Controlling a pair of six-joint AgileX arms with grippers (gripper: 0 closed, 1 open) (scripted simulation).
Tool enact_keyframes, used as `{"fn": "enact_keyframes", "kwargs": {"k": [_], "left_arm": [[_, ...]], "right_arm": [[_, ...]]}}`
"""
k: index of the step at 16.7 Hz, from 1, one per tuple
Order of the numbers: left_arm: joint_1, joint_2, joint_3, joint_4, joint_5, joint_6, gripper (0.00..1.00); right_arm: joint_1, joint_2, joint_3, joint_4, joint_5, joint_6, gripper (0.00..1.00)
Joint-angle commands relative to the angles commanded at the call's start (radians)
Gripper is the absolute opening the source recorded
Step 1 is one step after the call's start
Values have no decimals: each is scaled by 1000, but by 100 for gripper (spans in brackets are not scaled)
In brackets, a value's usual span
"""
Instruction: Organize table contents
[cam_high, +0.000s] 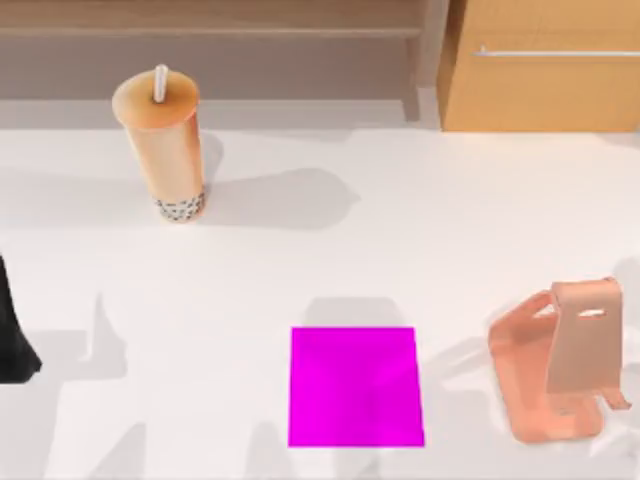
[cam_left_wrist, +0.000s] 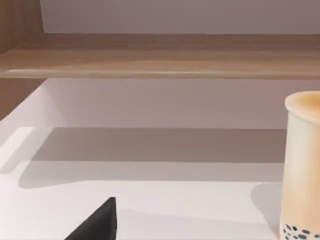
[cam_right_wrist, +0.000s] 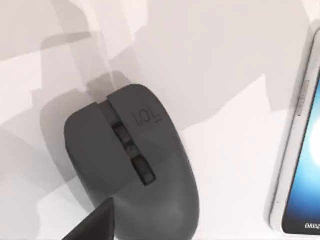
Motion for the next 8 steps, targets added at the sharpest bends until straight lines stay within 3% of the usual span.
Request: {"fn": "enact_keyframes", "kwargs": {"k": [5,8], "left_arm": [[0,0,0,0,0,0,100],[0,0,0,0,0,0,100]], "right_arm": [[-42,337,221,-242,-1,-338,100],[-59,446,301,-329,-1,-447,100]]}}
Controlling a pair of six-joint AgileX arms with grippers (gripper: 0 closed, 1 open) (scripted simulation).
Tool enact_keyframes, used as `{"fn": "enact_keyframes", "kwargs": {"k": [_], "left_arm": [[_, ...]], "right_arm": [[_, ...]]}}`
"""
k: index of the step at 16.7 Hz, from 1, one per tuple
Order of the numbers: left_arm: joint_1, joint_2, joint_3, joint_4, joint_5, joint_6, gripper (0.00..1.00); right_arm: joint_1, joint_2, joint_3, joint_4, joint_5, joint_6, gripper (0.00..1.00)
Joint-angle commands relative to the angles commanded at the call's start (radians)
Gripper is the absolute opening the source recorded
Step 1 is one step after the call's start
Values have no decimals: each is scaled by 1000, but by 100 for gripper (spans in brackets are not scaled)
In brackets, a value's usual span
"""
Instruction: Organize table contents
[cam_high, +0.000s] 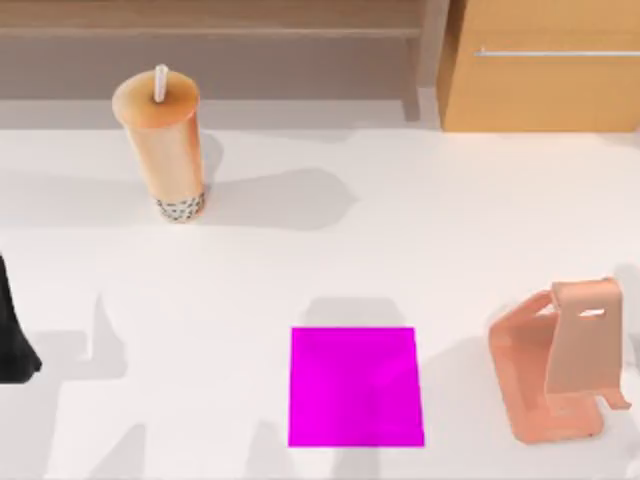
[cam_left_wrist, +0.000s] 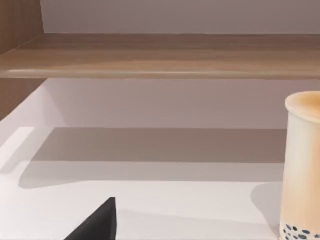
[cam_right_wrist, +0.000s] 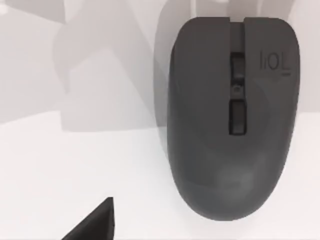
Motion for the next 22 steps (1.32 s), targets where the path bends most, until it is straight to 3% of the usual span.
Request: {"fn": "enact_keyframes", "kwargs": {"k": [8,16,22], "left_arm": [[0,0,0,0,0,0,100],[0,0,0,0,0,0,100],[0,0,0,0,0,0,100]], "right_arm": [[0,25,6,-1,0,-18,100],[1,172,-175,334,0,-13,100],[1,196,-202,377,0,-13,100]]}}
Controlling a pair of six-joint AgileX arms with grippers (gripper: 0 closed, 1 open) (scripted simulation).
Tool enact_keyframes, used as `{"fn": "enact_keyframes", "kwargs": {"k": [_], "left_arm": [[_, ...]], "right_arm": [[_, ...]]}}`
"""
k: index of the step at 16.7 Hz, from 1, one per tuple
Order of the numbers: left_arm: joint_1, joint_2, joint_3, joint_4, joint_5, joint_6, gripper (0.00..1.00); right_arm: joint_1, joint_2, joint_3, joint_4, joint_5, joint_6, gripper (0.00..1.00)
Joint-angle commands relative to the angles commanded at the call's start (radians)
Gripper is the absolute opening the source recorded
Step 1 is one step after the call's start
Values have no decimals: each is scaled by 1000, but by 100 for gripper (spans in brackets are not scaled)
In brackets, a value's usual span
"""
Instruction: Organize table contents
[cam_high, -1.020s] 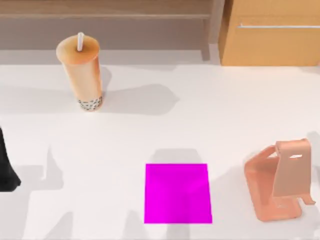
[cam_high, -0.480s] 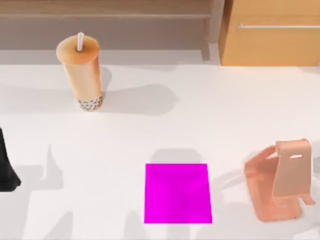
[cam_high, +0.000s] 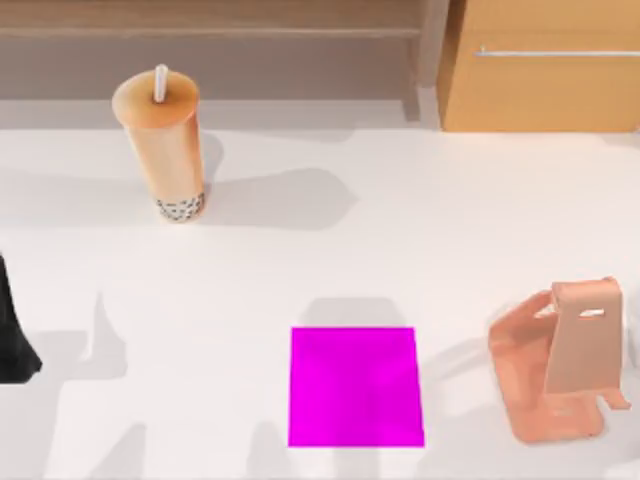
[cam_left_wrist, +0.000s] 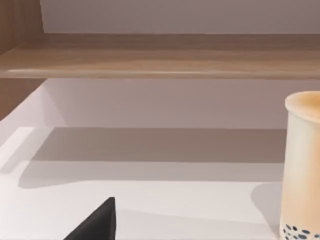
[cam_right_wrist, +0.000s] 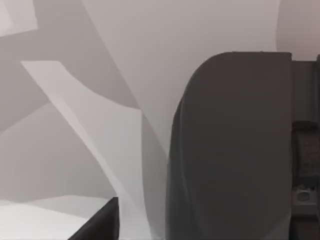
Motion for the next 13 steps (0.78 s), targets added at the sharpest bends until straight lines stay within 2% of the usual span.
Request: {"fn": "enact_keyframes", "kwargs": {"k": [13], "left_arm": [[0,0,0,0,0,0,100]], "right_arm": [[0,0,0,0,0,0,2]]}}
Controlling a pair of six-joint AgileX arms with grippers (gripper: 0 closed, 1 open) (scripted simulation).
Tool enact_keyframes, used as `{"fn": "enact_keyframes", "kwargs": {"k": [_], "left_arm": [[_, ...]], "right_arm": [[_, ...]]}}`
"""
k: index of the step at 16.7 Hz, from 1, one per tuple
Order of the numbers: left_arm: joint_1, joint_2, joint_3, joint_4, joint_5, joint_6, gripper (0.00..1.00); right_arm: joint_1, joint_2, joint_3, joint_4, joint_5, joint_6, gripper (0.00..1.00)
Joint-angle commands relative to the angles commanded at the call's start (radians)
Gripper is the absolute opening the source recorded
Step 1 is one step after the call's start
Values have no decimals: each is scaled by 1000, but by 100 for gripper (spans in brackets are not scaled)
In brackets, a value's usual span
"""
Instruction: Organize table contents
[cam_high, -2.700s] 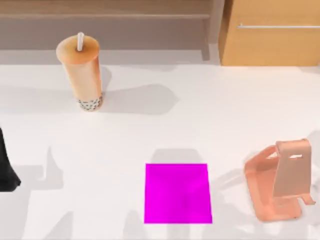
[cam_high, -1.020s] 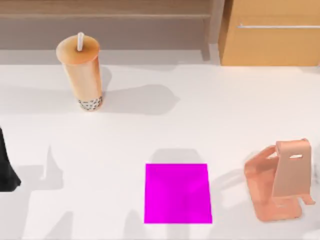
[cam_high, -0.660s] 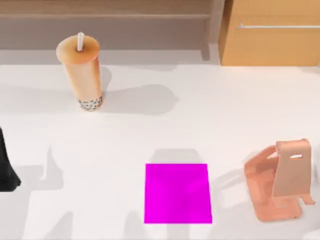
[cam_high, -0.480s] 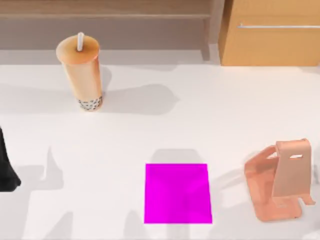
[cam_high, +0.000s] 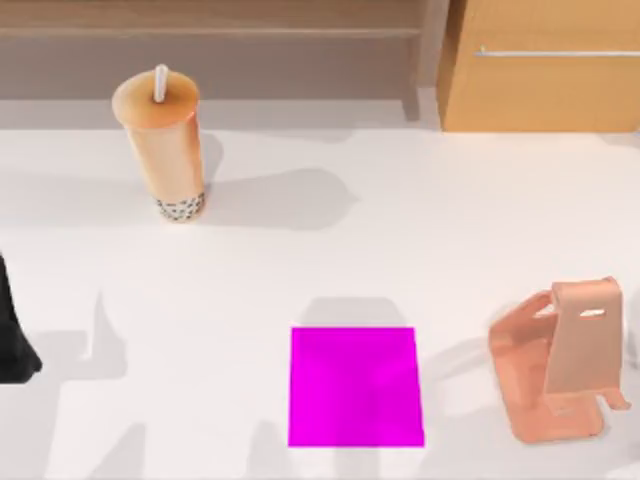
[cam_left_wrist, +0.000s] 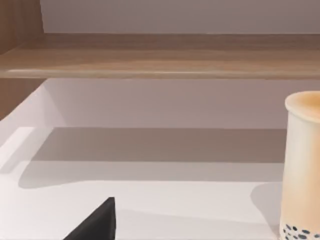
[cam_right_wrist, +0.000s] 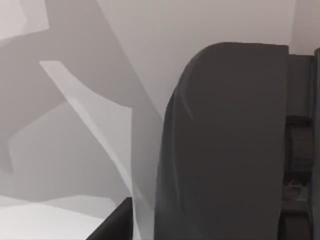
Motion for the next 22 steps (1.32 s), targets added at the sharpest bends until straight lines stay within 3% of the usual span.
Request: {"fn": "enact_keyframes", "kwargs": {"k": [11,22], "left_arm": [[0,0,0,0,0,0,100],[0,0,0,0,0,0,100]], "right_arm": [[1,-41,25,-62,6,16,0],[-2,-199,276,-474,6,10,0]]}}
